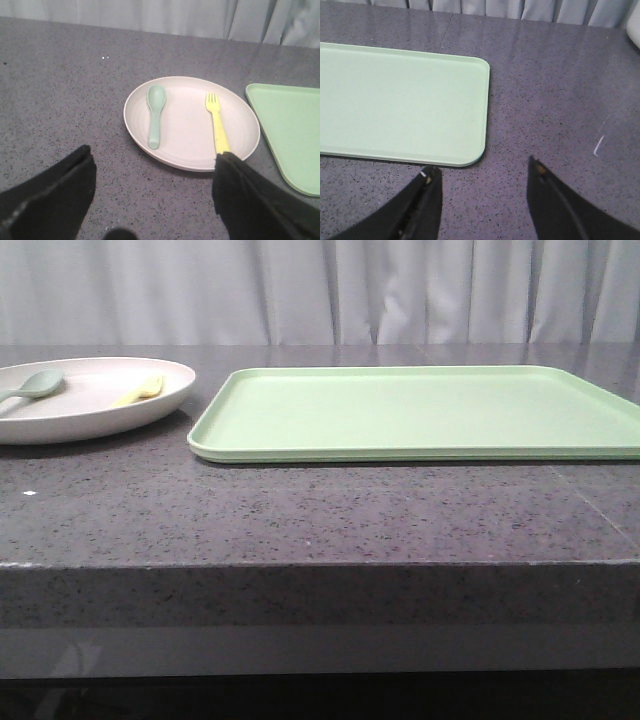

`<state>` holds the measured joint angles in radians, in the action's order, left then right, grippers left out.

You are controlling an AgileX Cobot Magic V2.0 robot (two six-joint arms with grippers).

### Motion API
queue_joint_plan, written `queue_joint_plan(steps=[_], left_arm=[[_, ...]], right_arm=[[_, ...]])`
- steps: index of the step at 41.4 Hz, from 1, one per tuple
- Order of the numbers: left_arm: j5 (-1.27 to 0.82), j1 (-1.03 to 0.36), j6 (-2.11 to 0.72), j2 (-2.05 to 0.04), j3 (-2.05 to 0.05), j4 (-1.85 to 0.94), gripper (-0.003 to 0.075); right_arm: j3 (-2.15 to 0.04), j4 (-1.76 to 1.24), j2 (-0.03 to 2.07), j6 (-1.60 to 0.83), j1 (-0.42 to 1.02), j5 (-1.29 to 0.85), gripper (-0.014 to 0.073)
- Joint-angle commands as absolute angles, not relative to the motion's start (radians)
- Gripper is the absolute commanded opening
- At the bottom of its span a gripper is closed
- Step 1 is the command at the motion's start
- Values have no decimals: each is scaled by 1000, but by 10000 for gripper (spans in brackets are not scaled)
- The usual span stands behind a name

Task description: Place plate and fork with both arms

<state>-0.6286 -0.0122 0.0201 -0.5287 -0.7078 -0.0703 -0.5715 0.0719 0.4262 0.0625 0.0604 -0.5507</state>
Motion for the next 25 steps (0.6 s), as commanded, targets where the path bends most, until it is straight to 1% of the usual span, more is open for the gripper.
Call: queue_joint_plan(steps=[1, 4, 18, 25], left_arm=[[-594, -10, 15, -590, -773, -76, 532], [-619, -10, 15, -643, -798, -76, 547], [-673, -10, 12, -921, -939, 0, 547], [-694, 26, 0, -1096, -1038, -15, 545]], right_arm=[[-605, 76, 440, 51, 55, -468, 415], [-605, 76, 440, 51, 55, -468, 415], [-605, 76, 440, 51, 55, -468, 415], [-605, 76, 440, 51, 55, -468, 415]])
